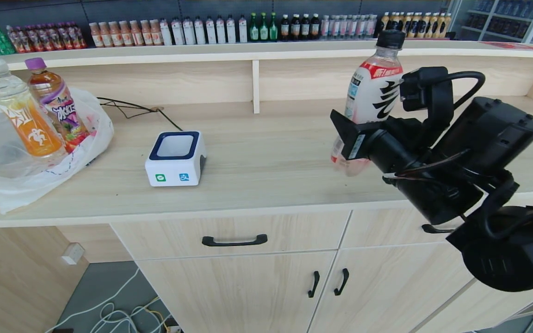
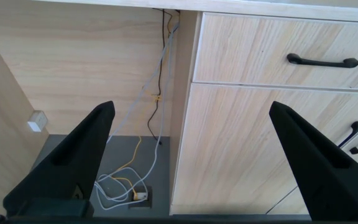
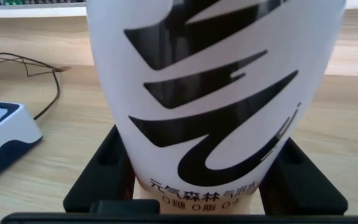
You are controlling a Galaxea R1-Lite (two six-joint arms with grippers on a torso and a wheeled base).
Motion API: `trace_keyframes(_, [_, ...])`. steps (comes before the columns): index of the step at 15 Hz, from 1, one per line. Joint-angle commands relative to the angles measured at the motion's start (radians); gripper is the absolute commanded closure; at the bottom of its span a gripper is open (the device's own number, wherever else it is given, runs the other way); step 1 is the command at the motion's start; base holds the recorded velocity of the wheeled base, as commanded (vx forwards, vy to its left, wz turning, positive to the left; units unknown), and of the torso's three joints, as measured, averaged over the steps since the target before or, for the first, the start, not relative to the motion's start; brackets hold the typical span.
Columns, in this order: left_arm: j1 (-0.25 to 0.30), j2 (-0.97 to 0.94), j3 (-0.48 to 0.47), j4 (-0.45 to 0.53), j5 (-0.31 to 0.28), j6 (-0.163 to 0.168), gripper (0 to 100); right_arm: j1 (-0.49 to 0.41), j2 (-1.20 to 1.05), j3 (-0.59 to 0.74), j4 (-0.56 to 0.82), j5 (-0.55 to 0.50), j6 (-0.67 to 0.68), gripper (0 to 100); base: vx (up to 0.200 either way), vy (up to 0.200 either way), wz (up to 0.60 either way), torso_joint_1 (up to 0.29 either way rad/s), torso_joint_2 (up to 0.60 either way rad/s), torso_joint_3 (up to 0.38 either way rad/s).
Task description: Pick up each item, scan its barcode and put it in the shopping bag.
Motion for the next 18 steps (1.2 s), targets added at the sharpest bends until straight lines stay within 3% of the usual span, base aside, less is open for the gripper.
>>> trace_keyframes(1, [0.000, 0.000, 0.000, 0.000, 0.000, -0.001, 0, 0.006, -0.090, 0.064, -0.002, 0.000, 0.000, 100, 0.000, 0.000, 0.00, 0.000, 0.00, 0.000])
trace_keyframes(9, [0.000, 0.000, 0.000, 0.000, 0.000, -0.001, 0, 0.023, -0.262, 0.321, -0.034, 0.025, 0.113, 100, 0.000, 0.000, 0.00, 0.000, 0.00, 0.000])
trace_keyframes(14, [0.000, 0.000, 0.000, 0.000, 0.000, -0.001, 0, 0.022, -0.268, 0.375, -0.151, 0.143, 0.198, 100, 0.000, 0.000, 0.00, 0.000, 0.00, 0.000])
trace_keyframes(18, [0.000, 0.000, 0.000, 0.000, 0.000, -0.001, 0, 0.023, -0.265, 0.409, -0.192, 0.347, 0.333, 100, 0.000, 0.000, 0.00, 0.000, 0.00, 0.000])
